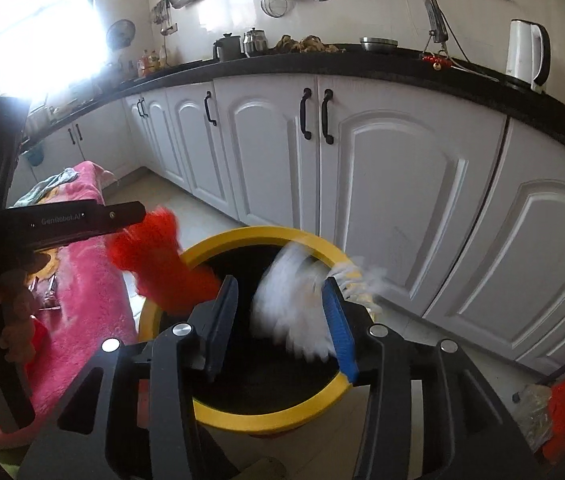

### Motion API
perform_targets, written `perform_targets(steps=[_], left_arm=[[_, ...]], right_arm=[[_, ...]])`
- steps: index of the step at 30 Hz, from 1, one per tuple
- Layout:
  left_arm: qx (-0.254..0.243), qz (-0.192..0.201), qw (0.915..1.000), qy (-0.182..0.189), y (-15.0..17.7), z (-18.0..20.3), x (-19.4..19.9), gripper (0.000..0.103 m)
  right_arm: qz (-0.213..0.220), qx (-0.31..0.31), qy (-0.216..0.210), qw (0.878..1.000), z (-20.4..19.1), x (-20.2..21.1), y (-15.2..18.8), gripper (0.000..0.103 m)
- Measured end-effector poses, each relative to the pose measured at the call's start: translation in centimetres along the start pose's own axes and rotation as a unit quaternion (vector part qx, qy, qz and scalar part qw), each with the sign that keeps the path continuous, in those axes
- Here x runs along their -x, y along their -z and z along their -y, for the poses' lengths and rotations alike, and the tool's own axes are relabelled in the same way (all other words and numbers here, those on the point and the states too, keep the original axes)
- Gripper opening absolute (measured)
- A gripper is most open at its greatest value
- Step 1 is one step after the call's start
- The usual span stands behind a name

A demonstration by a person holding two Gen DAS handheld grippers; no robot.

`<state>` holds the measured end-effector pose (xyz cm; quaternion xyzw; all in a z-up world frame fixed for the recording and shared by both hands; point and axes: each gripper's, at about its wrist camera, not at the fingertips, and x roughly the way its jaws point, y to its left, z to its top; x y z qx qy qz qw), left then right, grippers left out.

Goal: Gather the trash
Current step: 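Carry both items to the yellow bin and open both tools to drop them, then grasp the blue scrubber with the left tool while the right tool grasps the green scrubber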

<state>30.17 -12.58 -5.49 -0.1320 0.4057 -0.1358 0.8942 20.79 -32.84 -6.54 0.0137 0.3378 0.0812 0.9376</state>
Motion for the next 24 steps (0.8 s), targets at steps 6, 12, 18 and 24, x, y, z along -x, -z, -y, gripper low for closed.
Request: perform_targets(steps=[6, 12, 18, 24], left_arm=[[0.024, 0.011, 0.9996, 0.008, 0.5, -1.6, 2.3, 0.041], [0.037, 0.039, 0.9985, 0.005, 0.9, -3.7, 7.0, 0.059], [0.037, 0.075, 0.9964, -0.013, 1.3, -5.7, 11.7, 0.078], [0.052, 0.103, 0.9927, -0.035, 1.9, -8.5, 15.9, 0.085]], right_arm=[[0.003, 0.007, -0.007, 1.0, -0.7, 0.9, -0.2, 0.046], [0.018, 0.017, -0.022, 0.999, -2.0, 2.5, -0.9, 0.048], [0.026, 0.023, -0.063, 0.997, -5.0, 3.9, -1.2, 0.053], [0.031, 0.052, -0.102, 0.993, -9.4, 5.4, -1.4, 0.057]])
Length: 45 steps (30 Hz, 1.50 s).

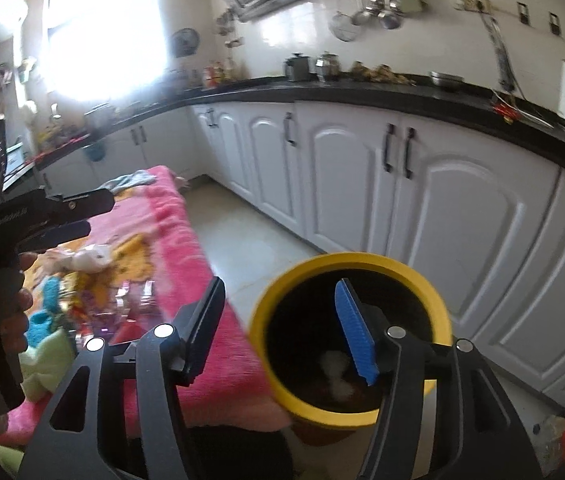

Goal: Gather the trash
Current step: 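Grasp the blue scrubber with the left tool while the right tool grasps the green scrubber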

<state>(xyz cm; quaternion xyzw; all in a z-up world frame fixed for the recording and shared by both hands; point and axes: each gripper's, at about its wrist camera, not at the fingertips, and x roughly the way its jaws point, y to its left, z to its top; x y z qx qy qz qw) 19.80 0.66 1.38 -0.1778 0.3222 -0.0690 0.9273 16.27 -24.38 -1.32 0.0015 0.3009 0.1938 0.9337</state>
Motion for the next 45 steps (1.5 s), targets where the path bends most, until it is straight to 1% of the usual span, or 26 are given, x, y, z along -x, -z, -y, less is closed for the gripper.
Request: perform_targets(steps=[3, 5, 11, 15, 20, 24, 31, 35, 39, 43, 45], left_arm=[[0.011, 0.015, 0.9998, -0.01, -0.3, -1.8, 2.0, 0.091], [0.019, 0.022, 0.9995, -0.015, -0.4, -2.8, 3.1, 0.091], [0.038, 0.038, 0.9978, -0.038, -0.4, -6.1, 6.0, 0.092], [0.049, 0.045, 0.9963, -0.055, 0.0, -8.2, 7.5, 0.092], [0.063, 0.046, 0.9941, -0.075, 0.7, -10.7, 9.1, 0.092], [0.071, 0.044, 0.9924, -0.091, 1.4, -12.4, 9.9, 0.092], [0.083, 0.018, 0.9887, -0.124, 3.0, -15.6, 10.2, 0.092], [0.102, 0.0, 0.9861, -0.131, 4.1, -17.5, 10.0, 0.092], [0.115, -0.021, 0.9848, -0.128, 5.3, -18.9, 9.6, 0.092], [0.136, -0.048, 0.9835, -0.109, 6.9, -20.3, 8.8, 0.092], [0.15, -0.059, 0.9825, -0.094, 7.4, -20.8, 8.2, 0.092]], right_arm=[[-0.002, 0.018, -0.023, 1.0, -2.5, 0.2, 0.0, 0.06], [-0.002, 0.028, -0.041, 0.999, -4.0, 0.4, -0.1, 0.062], [-0.008, 0.062, -0.094, 0.994, -8.9, 1.0, 0.1, 0.064], [-0.025, 0.078, -0.137, 0.987, -12.1, 0.9, 0.6, 0.064], [-0.045, 0.106, -0.174, 0.978, -15.1, 0.6, 1.6, 0.064], [-0.077, 0.117, -0.204, 0.969, -17.2, -0.3, 2.9, 0.064], [-0.131, 0.134, -0.23, 0.955, -20.0, -2.2, 5.6, 0.064], [-0.159, 0.129, -0.238, 0.95, -20.5, -3.4, 6.7, 0.064], [-0.18, 0.123, -0.243, 0.945, -20.8, -4.4, 7.4, 0.064], [-0.193, 0.12, -0.244, 0.943, -20.9, -5.5, 7.7, 0.064], [-0.204, 0.121, -0.246, 0.94, -21.1, -6.1, 7.9, 0.07]])
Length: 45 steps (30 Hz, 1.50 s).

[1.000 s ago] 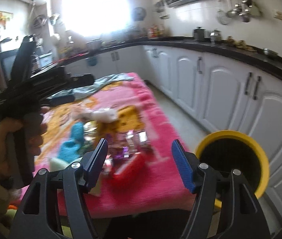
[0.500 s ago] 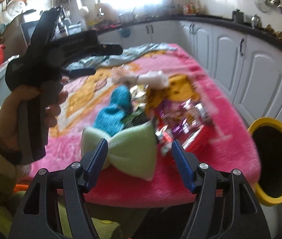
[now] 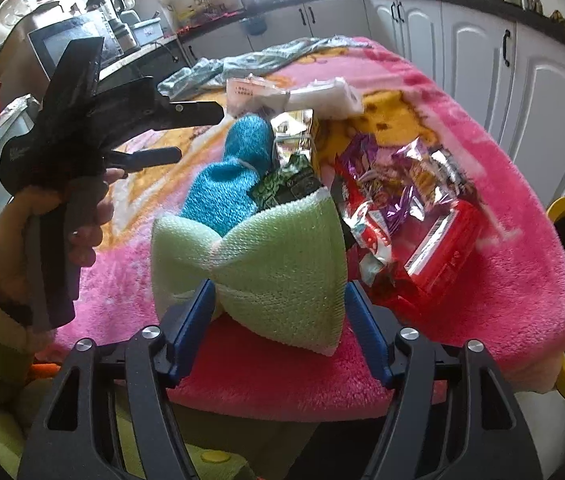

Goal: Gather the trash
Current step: 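Grasp the blue scrubber with the left tool while the right tool grasps the green scrubber, then carry both scrubbers to the yellow bin and release them inside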

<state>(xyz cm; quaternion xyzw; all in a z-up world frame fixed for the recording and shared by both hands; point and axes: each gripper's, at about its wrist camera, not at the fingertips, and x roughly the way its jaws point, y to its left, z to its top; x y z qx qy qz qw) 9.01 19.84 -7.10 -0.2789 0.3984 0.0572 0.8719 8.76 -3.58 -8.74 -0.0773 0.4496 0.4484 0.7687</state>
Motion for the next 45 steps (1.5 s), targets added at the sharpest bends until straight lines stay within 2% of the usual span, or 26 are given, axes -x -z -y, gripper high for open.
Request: perform_targets(steps=[4, 6, 7, 9, 13, 17, 18, 19, 21, 26, 34, 45], left_arm=[[0.019, -0.034, 0.9989, 0.025, 0.5, -0.8, -1.5, 0.082], [0.023, -0.052, 0.9979, 0.033, 0.9, -1.0, -2.2, 0.075], [0.026, -0.061, 0.9971, 0.038, 1.2, -1.1, -2.5, 0.067], [0.02, -0.065, 0.9971, 0.034, 1.5, -1.0, -2.6, 0.062], [0.018, -0.075, 0.9961, 0.042, 1.6, -1.2, -2.8, 0.028], [0.012, -0.079, 0.9958, 0.044, 1.9, -1.0, -2.8, 0.022], [0.011, -0.08, 0.9958, 0.045, 1.9, -0.9, -2.8, 0.02], [0.011, -0.079, 0.9958, 0.045, 1.9, -0.9, -2.7, 0.019], [0.012, -0.078, 0.996, 0.043, 1.9, -0.9, -2.4, 0.017], [0.016, -0.057, 0.9973, 0.043, 1.4, -1.1, -0.6, 0.014], [0.009, -0.012, 0.9985, 0.053, 0.3, -0.2, 2.9, 0.013], [-0.051, 0.037, 0.996, 0.063, -1.7, 6.0, 4.0, 0.013]], right_arm=[[-0.014, 0.001, -0.003, 1.0, 0.2, -1.2, -0.2, 0.07], [-0.017, -0.009, -0.018, 1.0, 0.4, -1.5, -0.2, 0.07], [-0.018, -0.012, -0.021, 1.0, 0.5, -1.6, -0.3, 0.07], [-0.02, -0.02, -0.033, 0.999, 0.7, -1.8, -0.4, 0.07], [-0.025, -0.037, -0.05, 0.998, 1.0, -2.2, -0.6, 0.066], [-0.019, -0.041, -0.048, 0.998, 0.9, -1.9, -0.8, 0.055], [-0.016, -0.041, -0.046, 0.998, 0.8, -1.7, -0.8, 0.048], [-0.014, -0.042, -0.046, 0.998, 0.8, -1.5, -0.8, 0.048], [-0.01, -0.046, -0.05, 0.998, 0.9, -1.2, -0.9, 0.039], [0.019, -0.039, -0.057, 0.997, 0.4, 0.4, -1.1, 0.029], [0.069, -0.01, -0.052, 0.996, -1.0, 3.4, -1.7, 0.028], [0.131, -0.004, -0.011, 0.991, 0.3, 8.2, -2.2, 0.027]])
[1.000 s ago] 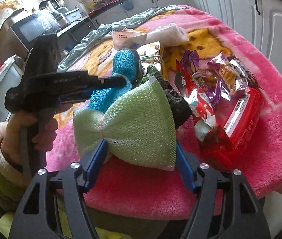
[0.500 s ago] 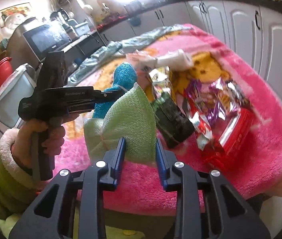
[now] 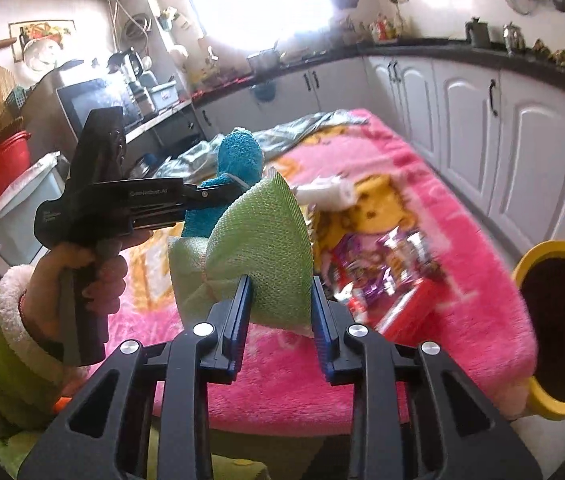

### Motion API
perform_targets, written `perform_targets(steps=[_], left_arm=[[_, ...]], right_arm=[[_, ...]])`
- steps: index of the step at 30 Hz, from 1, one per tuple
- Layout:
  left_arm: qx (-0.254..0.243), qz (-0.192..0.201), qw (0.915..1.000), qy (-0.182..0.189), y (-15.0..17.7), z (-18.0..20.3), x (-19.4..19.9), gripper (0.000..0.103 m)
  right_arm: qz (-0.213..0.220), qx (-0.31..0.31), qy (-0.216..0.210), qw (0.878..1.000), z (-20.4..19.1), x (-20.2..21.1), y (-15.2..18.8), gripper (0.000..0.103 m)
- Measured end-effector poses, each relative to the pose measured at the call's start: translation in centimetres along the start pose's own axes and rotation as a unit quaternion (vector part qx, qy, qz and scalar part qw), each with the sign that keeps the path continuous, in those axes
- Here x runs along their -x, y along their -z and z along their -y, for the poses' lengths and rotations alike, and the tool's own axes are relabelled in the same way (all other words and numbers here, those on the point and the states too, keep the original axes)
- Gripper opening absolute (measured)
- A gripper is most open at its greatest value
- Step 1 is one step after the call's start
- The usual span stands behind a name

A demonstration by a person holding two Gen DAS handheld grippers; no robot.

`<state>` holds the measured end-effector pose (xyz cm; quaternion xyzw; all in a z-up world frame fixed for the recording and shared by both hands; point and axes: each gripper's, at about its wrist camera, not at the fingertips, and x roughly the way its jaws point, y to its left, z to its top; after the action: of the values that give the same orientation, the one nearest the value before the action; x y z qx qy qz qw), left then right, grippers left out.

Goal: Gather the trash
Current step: 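Carry both scrubbers to the yellow bin and release them inside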

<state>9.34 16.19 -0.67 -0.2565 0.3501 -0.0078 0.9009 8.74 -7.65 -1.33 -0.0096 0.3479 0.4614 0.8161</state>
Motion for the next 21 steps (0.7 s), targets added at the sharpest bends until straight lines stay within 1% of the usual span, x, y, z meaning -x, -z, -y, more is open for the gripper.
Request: perform_targets(steps=[9, 18, 21], left_arm=[[-0.036, 0.018, 0.9989, 0.025, -2.5, 5.5, -1.7, 0.013], [-0.065, 0.031, 0.9962, 0.048, -4.8, 10.6, -4.0, 0.013], [-0.079, 0.035, 0.9948, 0.053, -5.4, 12.2, -4.5, 0.013]], right_arm=[[0.049, -0.017, 0.027, 0.998, 2.3, 4.0, -0.9, 0.025], [0.101, -0.03, 0.064, 0.992, 4.9, 9.0, -1.8, 0.025], [0.112, -0.038, 0.077, 0.99, 6.0, 10.4, -1.8, 0.025]])
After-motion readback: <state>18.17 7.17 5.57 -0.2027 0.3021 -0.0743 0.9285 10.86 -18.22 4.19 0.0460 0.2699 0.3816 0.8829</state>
